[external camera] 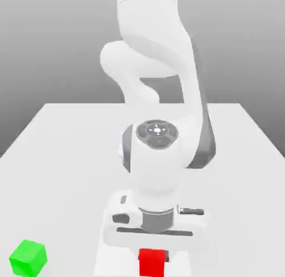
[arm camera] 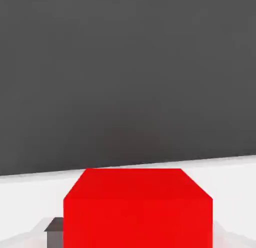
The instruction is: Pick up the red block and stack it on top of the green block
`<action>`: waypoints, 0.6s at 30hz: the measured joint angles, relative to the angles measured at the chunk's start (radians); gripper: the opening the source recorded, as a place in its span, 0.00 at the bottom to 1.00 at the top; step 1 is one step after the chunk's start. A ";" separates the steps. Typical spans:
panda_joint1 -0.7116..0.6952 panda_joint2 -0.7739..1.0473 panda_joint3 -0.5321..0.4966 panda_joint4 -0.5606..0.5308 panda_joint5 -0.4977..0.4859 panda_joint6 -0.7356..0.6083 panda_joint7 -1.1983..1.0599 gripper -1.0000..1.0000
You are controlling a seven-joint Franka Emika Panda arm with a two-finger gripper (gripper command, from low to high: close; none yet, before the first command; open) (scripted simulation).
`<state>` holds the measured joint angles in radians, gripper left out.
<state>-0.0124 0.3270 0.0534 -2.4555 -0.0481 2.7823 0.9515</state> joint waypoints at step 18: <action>-0.296 0.037 -0.204 0.154 0.166 -0.122 -0.053 1.00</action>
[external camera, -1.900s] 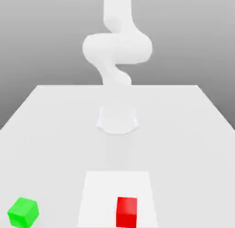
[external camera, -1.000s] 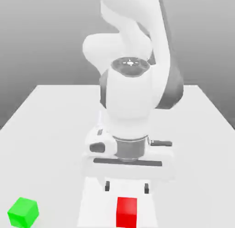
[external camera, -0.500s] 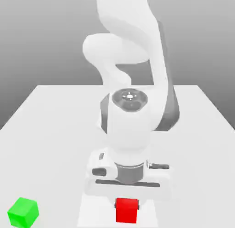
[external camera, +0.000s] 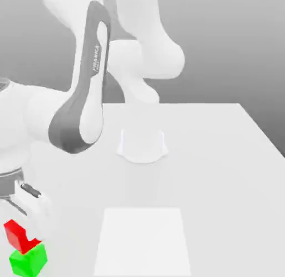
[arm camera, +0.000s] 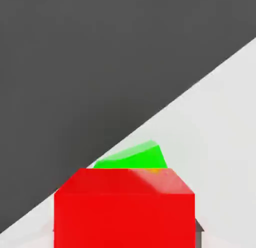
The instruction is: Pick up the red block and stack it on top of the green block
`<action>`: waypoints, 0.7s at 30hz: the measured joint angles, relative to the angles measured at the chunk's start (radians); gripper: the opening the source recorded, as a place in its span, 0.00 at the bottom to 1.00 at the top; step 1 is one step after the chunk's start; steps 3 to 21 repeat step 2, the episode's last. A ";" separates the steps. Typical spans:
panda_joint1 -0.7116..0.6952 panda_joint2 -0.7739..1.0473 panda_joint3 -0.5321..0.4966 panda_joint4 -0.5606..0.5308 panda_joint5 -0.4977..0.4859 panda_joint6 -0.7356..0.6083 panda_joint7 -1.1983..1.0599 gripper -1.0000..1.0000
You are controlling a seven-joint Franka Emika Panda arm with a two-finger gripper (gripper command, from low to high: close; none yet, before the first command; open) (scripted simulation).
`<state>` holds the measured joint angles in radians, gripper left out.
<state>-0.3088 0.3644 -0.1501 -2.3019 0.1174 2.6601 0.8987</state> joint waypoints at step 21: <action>0.000 0.000 0.000 0.000 0.000 0.000 0.000 1.00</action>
